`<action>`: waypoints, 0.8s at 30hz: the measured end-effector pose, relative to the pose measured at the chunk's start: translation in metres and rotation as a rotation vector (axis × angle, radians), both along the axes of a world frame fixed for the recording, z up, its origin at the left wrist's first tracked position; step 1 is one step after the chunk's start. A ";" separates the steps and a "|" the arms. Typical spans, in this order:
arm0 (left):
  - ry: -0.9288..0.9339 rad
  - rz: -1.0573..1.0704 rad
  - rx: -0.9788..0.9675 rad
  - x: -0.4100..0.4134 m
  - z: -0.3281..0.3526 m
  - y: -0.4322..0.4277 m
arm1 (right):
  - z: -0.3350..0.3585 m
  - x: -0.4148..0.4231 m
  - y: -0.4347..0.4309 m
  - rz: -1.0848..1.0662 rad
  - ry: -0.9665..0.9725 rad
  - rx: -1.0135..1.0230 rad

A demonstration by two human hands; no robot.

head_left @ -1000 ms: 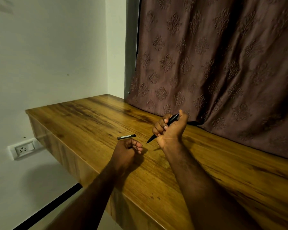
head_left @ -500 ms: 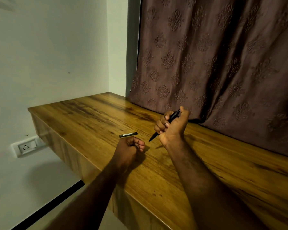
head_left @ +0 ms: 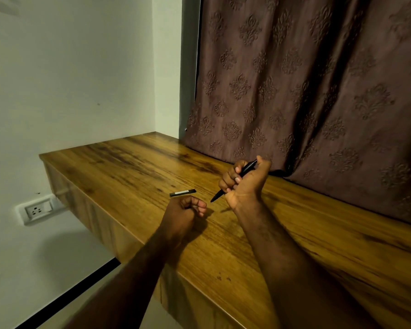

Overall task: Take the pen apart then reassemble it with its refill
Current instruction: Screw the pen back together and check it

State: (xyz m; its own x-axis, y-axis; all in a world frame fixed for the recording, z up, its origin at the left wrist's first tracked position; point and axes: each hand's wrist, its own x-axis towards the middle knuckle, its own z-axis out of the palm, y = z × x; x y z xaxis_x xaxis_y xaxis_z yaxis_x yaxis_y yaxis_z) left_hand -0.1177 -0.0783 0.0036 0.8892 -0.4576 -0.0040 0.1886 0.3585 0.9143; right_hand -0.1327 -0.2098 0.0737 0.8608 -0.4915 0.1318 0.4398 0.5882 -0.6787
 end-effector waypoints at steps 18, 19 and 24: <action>-0.055 0.061 0.126 0.009 -0.008 -0.002 | -0.003 0.000 0.003 -0.030 0.002 -0.008; -0.046 0.054 0.113 0.010 -0.009 -0.002 | -0.003 0.001 0.003 -0.027 0.000 -0.008; -0.052 0.061 0.113 0.012 -0.011 -0.002 | -0.005 0.002 0.005 -0.023 0.005 -0.006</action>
State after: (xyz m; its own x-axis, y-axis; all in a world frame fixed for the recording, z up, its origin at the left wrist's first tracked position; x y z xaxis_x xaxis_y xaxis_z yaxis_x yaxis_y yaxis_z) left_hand -0.1059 -0.0799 -0.0074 0.9155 -0.4022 -0.0055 0.1209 0.2620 0.9575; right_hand -0.1311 -0.2053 0.0692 0.8500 -0.5101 0.1310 0.4498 0.5737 -0.6845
